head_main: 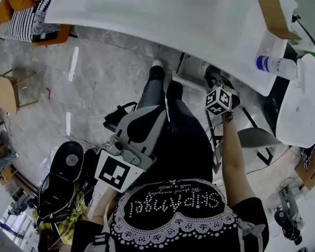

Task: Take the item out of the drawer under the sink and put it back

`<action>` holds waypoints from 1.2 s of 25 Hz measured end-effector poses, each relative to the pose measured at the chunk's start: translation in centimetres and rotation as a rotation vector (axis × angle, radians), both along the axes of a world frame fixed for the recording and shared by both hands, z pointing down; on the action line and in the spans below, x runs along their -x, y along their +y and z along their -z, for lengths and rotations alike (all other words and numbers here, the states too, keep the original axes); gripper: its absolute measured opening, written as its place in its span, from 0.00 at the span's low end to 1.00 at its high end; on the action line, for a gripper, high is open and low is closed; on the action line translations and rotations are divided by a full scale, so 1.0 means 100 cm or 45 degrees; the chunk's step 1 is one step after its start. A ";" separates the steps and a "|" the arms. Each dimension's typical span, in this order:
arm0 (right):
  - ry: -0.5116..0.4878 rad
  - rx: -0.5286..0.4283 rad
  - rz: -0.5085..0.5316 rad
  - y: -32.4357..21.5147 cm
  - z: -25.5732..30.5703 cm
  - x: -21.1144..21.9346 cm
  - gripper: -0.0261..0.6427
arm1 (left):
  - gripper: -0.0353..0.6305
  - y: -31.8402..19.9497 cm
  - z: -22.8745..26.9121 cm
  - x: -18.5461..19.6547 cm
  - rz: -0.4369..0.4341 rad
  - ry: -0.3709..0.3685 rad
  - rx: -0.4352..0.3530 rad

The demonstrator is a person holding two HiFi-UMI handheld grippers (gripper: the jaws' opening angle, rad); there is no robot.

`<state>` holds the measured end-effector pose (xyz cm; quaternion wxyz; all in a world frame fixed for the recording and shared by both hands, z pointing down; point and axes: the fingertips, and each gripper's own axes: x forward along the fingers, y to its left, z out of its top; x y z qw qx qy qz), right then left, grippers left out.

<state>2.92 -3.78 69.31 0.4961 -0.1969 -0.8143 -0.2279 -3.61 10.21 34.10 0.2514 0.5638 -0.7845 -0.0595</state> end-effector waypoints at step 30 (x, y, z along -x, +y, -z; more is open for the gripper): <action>0.177 0.002 0.051 -0.014 -0.056 0.003 0.08 | 0.06 0.003 -0.016 0.005 0.044 0.063 0.072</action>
